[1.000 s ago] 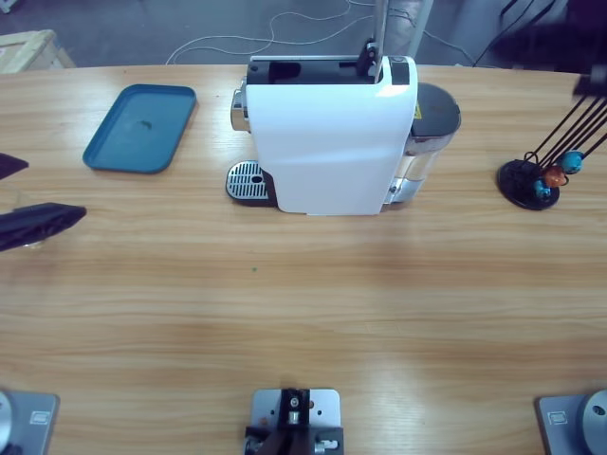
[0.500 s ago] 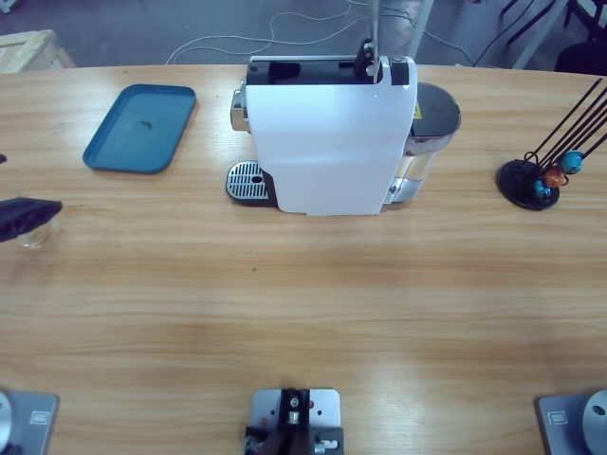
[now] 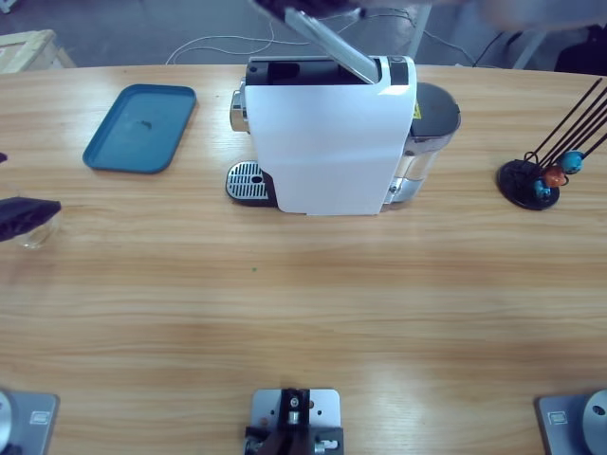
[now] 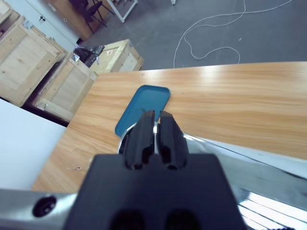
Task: Pour coffee
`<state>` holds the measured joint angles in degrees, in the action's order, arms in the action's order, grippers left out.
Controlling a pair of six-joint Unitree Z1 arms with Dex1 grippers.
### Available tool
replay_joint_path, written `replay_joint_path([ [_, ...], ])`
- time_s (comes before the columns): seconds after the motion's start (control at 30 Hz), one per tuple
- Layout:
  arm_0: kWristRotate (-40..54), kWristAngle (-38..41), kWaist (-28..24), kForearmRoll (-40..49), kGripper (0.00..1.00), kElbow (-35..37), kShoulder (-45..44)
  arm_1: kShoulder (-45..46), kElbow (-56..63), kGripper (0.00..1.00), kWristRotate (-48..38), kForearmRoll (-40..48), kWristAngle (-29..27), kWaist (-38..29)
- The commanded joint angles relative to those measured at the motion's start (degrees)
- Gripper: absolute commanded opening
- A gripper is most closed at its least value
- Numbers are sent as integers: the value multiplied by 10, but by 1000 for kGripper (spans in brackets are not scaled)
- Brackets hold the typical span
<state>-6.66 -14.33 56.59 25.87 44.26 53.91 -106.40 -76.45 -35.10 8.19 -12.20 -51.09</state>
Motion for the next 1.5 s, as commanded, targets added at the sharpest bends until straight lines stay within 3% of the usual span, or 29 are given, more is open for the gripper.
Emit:
replay_joint_path([
  [0.03,-5,9,-4,11,977,21,-4,-122,47,0,9,9,19,-23],
  [0.4,-5,8,-4,12,982,38,20,-183,91,0,-14,10,21,-17],
  [0.83,-5,8,-4,9,982,38,22,-192,83,0,-25,-78,21,-16],
  [0.97,-5,8,-4,10,982,39,20,-207,51,0,-41,-143,37,-13],
  [1.13,-5,8,-4,11,982,39,18,-208,48,0,-49,-145,43,-7],
  [1.27,-5,5,-4,10,982,38,20,-160,52,0,10,-125,32,-7],
  [1.3,-5,2,-4,11,984,37,20,-132,51,399,46,-119,30,-7],
  [1.33,-5,-2,-4,11,987,33,21,-96,48,931,81,-114,25,-7],
  [1.37,-12,-15,-4,11,987,27,21,-56,42,999,107,-113,20,-7],
  [1.5,-91,-84,-32,10,991,-9,41,77,1,1000,180,-158,26,-17],
])
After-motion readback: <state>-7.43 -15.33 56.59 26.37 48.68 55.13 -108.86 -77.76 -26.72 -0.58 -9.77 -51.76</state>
